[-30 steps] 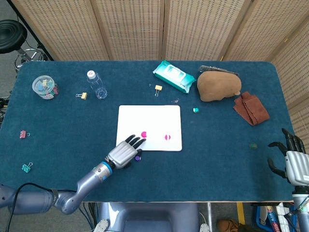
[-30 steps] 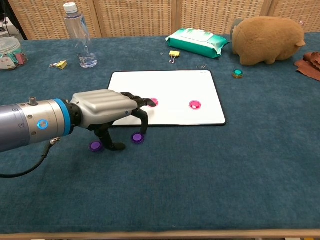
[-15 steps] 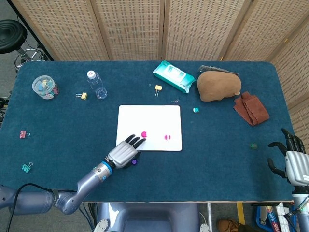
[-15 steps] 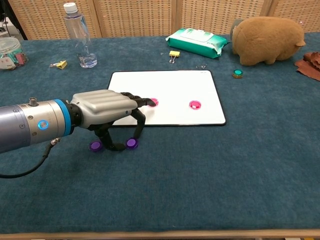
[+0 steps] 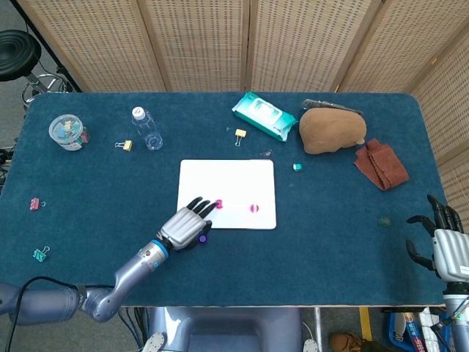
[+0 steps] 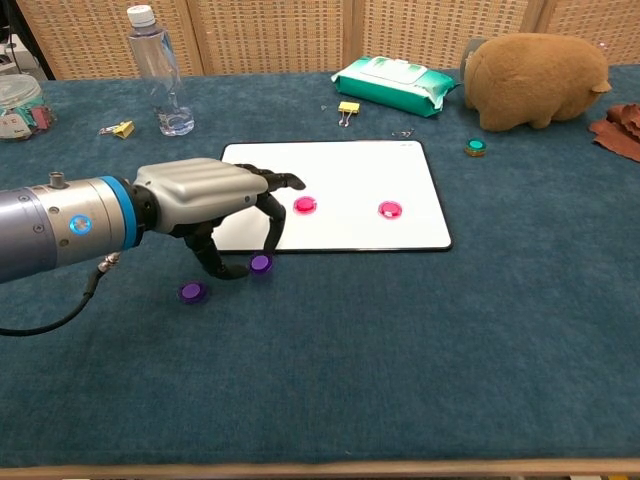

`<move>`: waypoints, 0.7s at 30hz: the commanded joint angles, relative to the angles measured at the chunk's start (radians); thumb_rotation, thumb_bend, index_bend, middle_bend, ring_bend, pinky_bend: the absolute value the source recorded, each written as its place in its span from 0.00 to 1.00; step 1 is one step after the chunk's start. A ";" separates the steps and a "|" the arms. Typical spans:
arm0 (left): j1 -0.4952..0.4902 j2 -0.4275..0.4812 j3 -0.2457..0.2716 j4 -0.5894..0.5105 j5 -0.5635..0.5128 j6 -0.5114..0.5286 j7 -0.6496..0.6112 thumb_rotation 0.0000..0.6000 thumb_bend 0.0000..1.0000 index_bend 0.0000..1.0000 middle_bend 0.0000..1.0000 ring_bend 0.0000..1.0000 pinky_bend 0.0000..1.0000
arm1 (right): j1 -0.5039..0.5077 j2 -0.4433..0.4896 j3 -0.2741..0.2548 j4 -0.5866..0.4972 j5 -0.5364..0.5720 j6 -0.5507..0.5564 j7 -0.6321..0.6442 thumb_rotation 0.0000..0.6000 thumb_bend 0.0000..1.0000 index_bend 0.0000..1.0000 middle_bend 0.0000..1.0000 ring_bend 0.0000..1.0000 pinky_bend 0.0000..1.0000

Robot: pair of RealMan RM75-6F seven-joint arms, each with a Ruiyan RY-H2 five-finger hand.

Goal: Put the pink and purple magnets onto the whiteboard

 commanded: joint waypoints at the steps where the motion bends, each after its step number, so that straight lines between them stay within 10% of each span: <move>1: -0.004 0.008 -0.014 0.006 -0.013 -0.004 -0.006 1.00 0.36 0.60 0.00 0.00 0.00 | 0.000 0.000 0.000 0.000 0.000 0.000 0.000 1.00 0.42 0.35 0.00 0.00 0.00; 21: -0.077 0.047 -0.139 0.122 -0.191 -0.051 -0.015 1.00 0.37 0.60 0.00 0.00 0.00 | 0.004 -0.004 0.000 0.005 0.006 -0.011 -0.004 1.00 0.42 0.36 0.00 0.00 0.00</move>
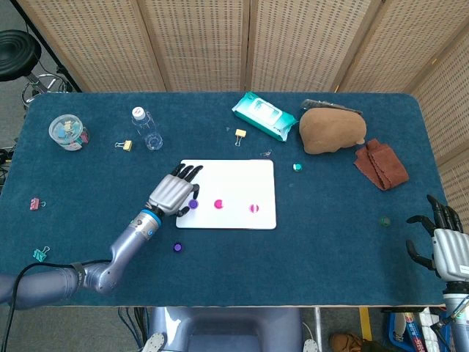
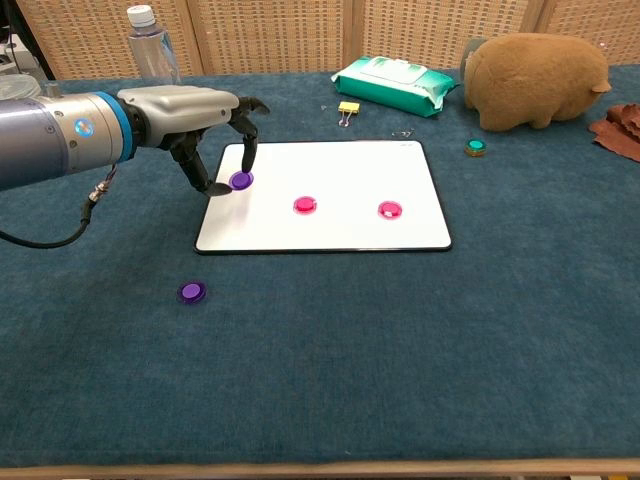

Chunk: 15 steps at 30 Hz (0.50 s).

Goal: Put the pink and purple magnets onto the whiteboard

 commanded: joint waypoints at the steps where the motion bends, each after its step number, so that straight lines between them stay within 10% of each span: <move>1: -0.023 -0.007 -0.022 0.032 -0.028 -0.016 -0.001 1.00 0.37 0.60 0.00 0.00 0.00 | 0.001 -0.001 0.000 0.000 0.001 -0.001 -0.003 1.00 0.42 0.36 0.00 0.00 0.00; 15: -0.126 -0.094 -0.074 0.246 -0.094 -0.120 -0.030 1.00 0.37 0.60 0.00 0.00 0.00 | -0.002 0.002 0.010 0.001 0.027 -0.002 -0.013 1.00 0.42 0.36 0.00 0.00 0.00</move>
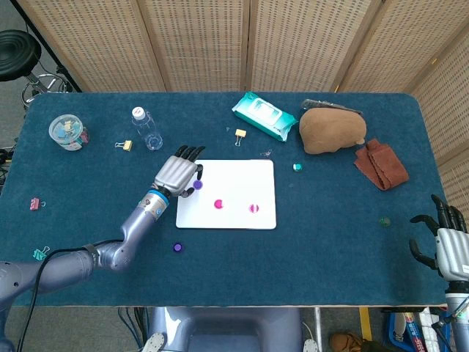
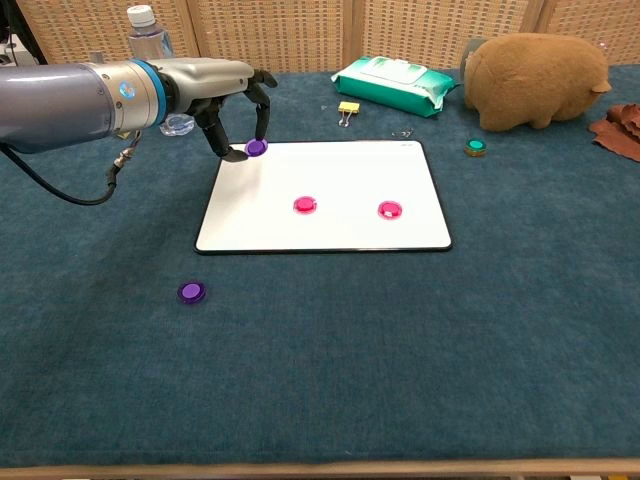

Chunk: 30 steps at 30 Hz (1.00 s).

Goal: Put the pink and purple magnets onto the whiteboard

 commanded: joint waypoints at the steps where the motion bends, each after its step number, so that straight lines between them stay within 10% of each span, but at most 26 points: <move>1: -0.039 -0.038 -0.014 0.072 -0.034 -0.047 -0.003 1.00 0.37 0.60 0.00 0.00 0.00 | 0.001 0.001 0.001 -0.001 0.004 -0.005 -0.001 1.00 0.42 0.36 0.00 0.00 0.00; 8: -0.080 -0.107 -0.022 0.185 -0.069 -0.098 -0.027 1.00 0.37 0.59 0.00 0.00 0.00 | 0.005 0.002 0.002 0.000 0.011 -0.016 -0.002 1.00 0.42 0.36 0.00 0.00 0.00; 19: -0.095 -0.152 -0.018 0.254 -0.070 -0.120 -0.063 1.00 0.36 0.25 0.00 0.00 0.00 | 0.006 0.006 0.007 0.005 0.020 -0.022 0.010 1.00 0.42 0.36 0.00 0.00 0.00; 30: 0.010 0.030 0.044 -0.053 0.077 -0.009 -0.102 1.00 0.36 0.24 0.00 0.00 0.00 | 0.005 0.006 0.003 -0.002 0.010 -0.018 0.009 1.00 0.42 0.36 0.00 0.00 0.00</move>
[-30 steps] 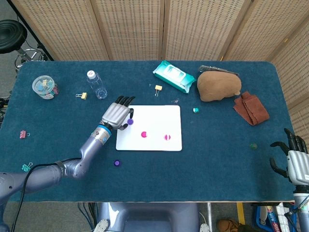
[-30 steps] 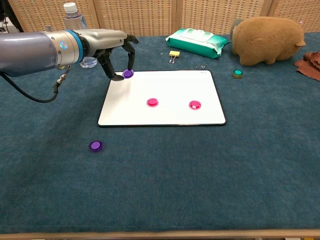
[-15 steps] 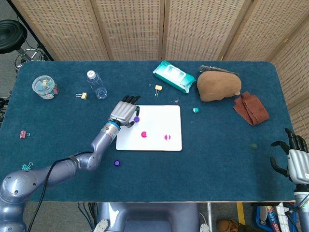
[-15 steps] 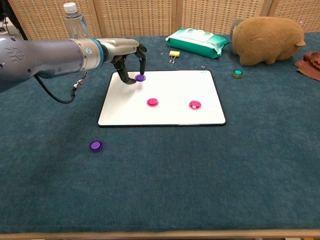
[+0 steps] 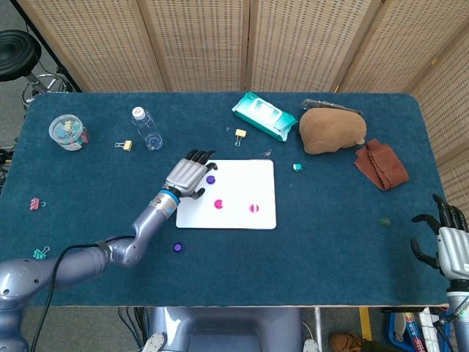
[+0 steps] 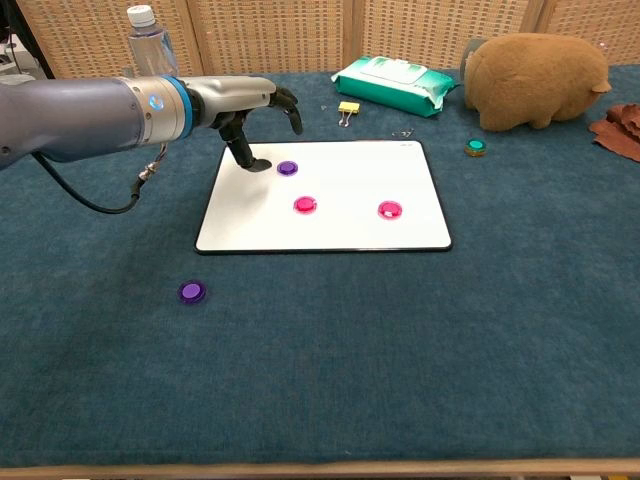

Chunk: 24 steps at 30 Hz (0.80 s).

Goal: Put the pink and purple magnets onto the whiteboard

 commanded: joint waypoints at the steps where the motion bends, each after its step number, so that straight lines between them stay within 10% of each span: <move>1: 0.065 0.104 0.048 -0.161 0.091 0.063 -0.017 1.00 0.36 0.24 0.00 0.00 0.00 | 0.000 0.000 -0.001 -0.003 -0.004 0.002 -0.003 1.00 0.42 0.36 0.00 0.00 0.00; 12: 0.190 0.262 0.193 -0.425 0.297 0.169 -0.020 1.00 0.32 0.21 0.00 0.00 0.00 | -0.003 0.001 -0.006 -0.017 -0.015 0.013 -0.013 1.00 0.42 0.36 0.00 0.00 0.00; 24: 0.272 0.296 0.291 -0.463 0.442 0.235 -0.013 1.00 0.29 0.21 0.00 0.00 0.00 | -0.008 0.007 -0.006 -0.022 -0.019 0.020 -0.002 1.00 0.42 0.36 0.00 0.00 0.00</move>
